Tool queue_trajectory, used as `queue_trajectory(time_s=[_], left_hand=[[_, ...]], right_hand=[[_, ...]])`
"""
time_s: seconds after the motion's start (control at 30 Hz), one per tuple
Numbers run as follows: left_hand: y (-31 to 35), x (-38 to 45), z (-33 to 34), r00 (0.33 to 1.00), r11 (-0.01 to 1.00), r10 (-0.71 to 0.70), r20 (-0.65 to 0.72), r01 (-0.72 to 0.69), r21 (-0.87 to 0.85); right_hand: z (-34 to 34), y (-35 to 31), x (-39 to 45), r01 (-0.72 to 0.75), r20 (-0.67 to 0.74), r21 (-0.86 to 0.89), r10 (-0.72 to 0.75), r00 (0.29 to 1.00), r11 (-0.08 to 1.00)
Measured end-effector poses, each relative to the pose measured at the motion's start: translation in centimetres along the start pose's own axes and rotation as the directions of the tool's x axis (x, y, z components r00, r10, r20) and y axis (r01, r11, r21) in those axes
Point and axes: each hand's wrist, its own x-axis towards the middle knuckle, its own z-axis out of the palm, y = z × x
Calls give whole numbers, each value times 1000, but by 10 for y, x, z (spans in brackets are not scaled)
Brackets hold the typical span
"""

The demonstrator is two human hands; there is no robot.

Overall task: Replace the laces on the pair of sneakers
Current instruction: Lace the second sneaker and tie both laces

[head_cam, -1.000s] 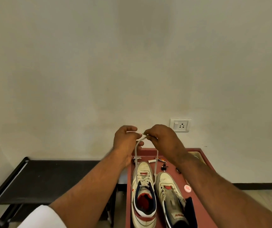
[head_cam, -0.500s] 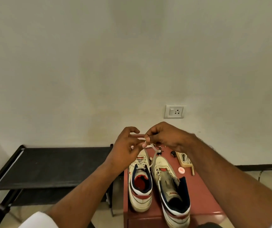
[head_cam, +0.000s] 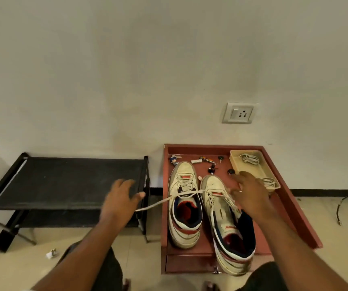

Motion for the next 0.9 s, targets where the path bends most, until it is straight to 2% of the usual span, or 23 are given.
queue_trajectory(time_s=[0.03,0.1,0.13,0.17,0.27,0.33,0.4,0.5,0.6,0.63,0.7,0.8,0.83,0.9], left_hand=[[14,4,7,997,979,41,58,-29,-201],[38,2,22,958,834,88,275,80,-546],[42,0,32,932,771,109,347,141,-621],[43,-2,41,926,754,131,355,140,-642],[39,3,51,959,808,130,253,46,-588],[36,11,44,964,863,114,239,23,-504],[32,16,29,984,918,83,159,-13,-396],[33,18,18,990,919,133,-36,-137,-370],[41,27,27,957,897,238,-166,-282,-341],[44,32,30,948,893,241,-207,-300,-337],[46,44,35,933,895,233,-273,-315,-314],[48,44,42,945,921,216,-245,-281,-269],[49,39,44,961,937,180,-211,-232,-260],[52,29,48,997,961,51,-49,-63,-271]], right_hand=[[11,-11,0,34,51,122,-41,998,992],[31,-31,-4,25,146,332,-78,986,943],[41,-38,-6,18,174,367,-88,981,930],[49,-41,-7,19,177,383,-93,980,923],[57,-41,-5,49,75,432,-91,993,900],[48,-32,-2,-10,20,445,1,1000,895],[36,-20,0,-86,-42,487,122,992,869],[31,-22,1,-64,-117,508,143,983,859],[41,-33,13,-53,-165,546,169,972,836],[43,-35,18,-60,-172,564,188,967,824],[47,-33,27,-81,-177,495,192,965,865],[50,-36,25,-86,-86,234,109,990,968],[51,-40,22,-65,-57,205,79,995,977],[50,-49,17,-85,49,282,74,996,956]])
